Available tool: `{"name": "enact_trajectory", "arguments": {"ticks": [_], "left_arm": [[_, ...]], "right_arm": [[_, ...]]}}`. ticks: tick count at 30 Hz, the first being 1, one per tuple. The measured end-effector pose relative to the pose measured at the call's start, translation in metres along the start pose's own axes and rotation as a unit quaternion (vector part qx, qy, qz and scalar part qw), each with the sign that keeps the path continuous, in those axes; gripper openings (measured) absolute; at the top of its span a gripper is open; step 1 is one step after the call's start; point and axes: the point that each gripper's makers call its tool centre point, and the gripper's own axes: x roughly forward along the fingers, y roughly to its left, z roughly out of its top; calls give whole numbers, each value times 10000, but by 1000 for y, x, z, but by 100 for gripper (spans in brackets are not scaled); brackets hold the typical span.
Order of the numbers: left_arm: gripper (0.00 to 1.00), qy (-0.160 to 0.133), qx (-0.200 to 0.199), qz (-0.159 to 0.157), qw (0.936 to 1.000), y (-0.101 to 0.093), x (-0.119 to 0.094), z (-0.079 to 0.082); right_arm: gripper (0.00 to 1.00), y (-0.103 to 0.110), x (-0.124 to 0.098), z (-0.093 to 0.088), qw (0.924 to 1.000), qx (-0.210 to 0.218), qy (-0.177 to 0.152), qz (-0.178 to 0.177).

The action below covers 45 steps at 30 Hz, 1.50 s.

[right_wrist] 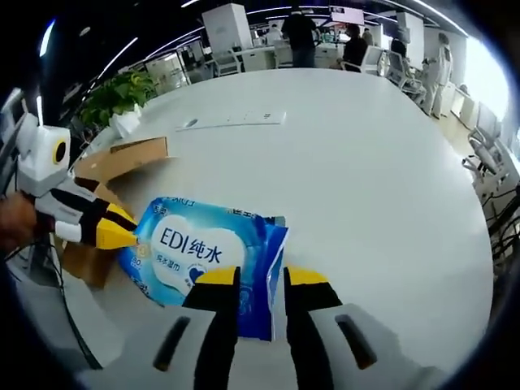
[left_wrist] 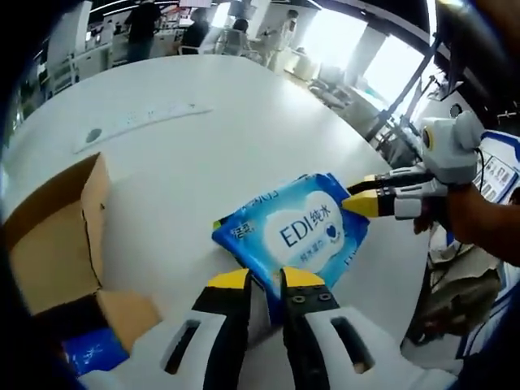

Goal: Operate the shoe box by opening the lid, removing the specified soft item, and placing it in the target area until the item is outside and the box remains undamaged.

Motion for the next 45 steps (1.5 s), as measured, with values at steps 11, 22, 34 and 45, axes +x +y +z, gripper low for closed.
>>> {"name": "enact_trajectory", "arguments": {"ticks": [11, 22, 34, 45], "left_arm": [[26, -309, 65, 97, 9995, 3, -24, 10], [30, -527, 109, 170, 9984, 7, -61, 13], [29, -665, 49, 269, 9974, 19, -97, 6], [29, -781, 15, 290, 9965, 26, -123, -2]], "right_arm": [[29, 7, -16, 9, 9998, 1, -168, -105], [30, 25, -37, 19, 9993, -89, -321, -171], [28, 48, -48, 29, 9987, -198, -456, -139], [27, 69, -54, 37, 9981, -305, -529, -120]]}}
